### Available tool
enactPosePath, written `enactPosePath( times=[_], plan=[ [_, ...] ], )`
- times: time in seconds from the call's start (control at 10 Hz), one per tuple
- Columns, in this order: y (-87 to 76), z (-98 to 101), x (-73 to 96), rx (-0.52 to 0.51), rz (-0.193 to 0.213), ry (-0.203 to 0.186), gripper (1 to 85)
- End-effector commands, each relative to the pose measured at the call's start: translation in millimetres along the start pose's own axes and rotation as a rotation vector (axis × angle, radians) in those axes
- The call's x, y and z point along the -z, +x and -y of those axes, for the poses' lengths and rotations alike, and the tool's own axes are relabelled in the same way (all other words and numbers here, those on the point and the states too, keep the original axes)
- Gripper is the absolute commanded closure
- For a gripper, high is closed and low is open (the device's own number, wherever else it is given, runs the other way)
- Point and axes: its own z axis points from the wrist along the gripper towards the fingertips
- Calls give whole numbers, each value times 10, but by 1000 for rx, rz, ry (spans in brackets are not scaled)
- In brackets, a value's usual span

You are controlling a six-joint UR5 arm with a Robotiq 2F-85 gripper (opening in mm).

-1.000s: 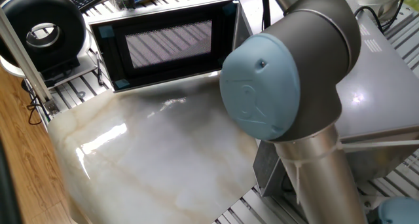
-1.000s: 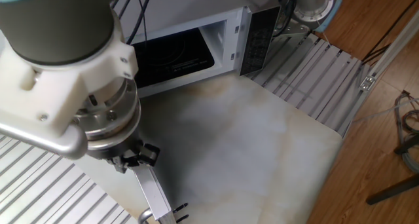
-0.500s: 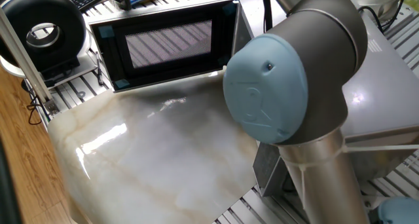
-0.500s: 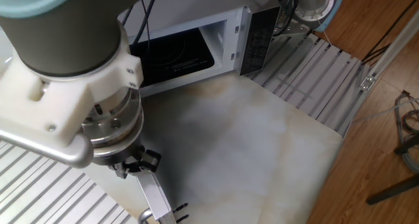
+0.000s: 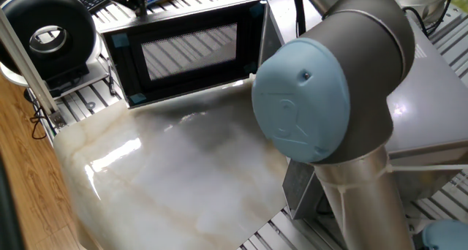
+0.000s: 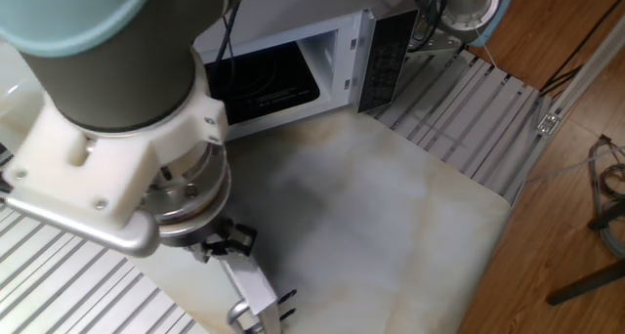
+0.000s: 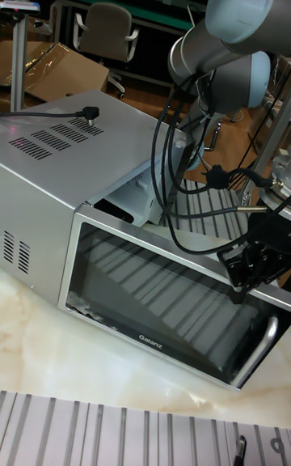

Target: Close the microwave door

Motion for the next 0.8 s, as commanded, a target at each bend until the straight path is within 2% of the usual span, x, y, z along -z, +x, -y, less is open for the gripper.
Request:
enactPosePath(
  times=[0.0,0.4,0.7],
  plan=[
    [192,-103,-51,-16,-9,-17,847],
    [527,-149,-26,-41,-35,-27,847],
    [734,-193,-73,-70,-25,-51,847]
  ],
)
